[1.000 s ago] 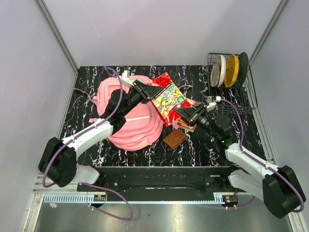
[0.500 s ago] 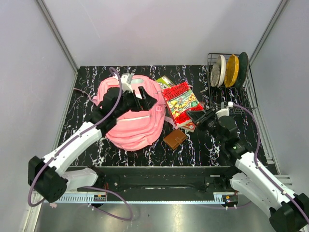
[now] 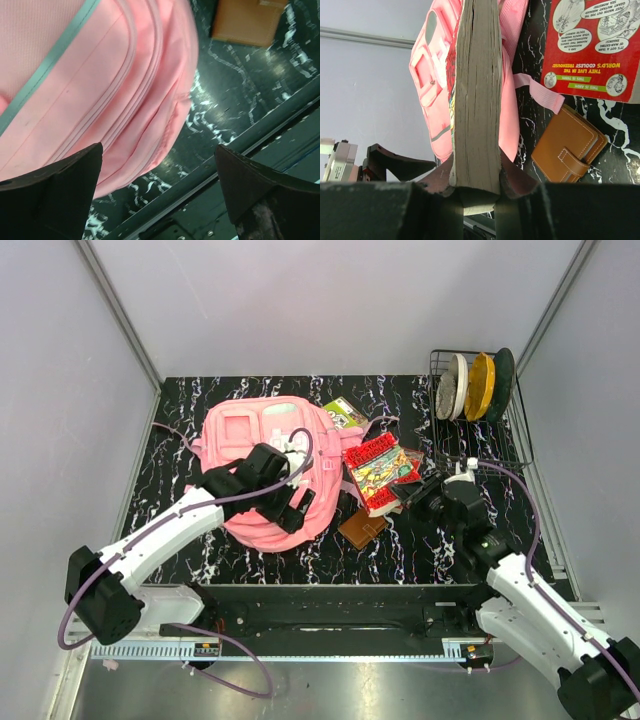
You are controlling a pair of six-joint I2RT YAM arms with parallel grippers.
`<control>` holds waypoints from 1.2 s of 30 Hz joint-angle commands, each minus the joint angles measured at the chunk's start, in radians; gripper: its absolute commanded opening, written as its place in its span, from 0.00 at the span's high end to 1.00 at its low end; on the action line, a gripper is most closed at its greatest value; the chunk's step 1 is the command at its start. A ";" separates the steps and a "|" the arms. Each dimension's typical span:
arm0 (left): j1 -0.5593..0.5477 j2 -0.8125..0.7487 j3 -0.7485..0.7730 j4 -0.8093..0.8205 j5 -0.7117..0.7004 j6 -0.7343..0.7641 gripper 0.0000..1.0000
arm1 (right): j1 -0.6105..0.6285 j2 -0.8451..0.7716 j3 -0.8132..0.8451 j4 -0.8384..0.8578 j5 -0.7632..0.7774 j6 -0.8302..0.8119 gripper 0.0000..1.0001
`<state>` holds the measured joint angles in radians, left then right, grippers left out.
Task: Pack the student bag
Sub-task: Place the book in the student bag.
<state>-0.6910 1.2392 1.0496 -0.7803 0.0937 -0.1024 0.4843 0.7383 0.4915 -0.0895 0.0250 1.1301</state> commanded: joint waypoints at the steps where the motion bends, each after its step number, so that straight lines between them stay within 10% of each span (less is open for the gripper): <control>1: 0.001 0.003 0.040 -0.076 -0.092 0.147 0.03 | 0.002 0.006 0.062 0.066 -0.003 -0.012 1.00; 20: -0.001 0.163 -0.026 -0.014 -0.057 0.196 0.43 | 0.000 0.035 0.064 0.065 -0.022 -0.001 1.00; 30: -0.001 0.152 -0.056 0.018 -0.057 0.184 1.00 | 0.002 0.035 0.064 0.059 -0.023 0.000 1.00; 36: -0.001 0.040 0.013 0.035 -0.136 0.130 1.00 | 0.000 0.032 0.056 0.033 -0.069 -0.009 1.00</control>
<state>-0.6918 1.3815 0.9977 -0.7910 0.0364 0.0715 0.4843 0.7876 0.4919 -0.1127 -0.0006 1.1229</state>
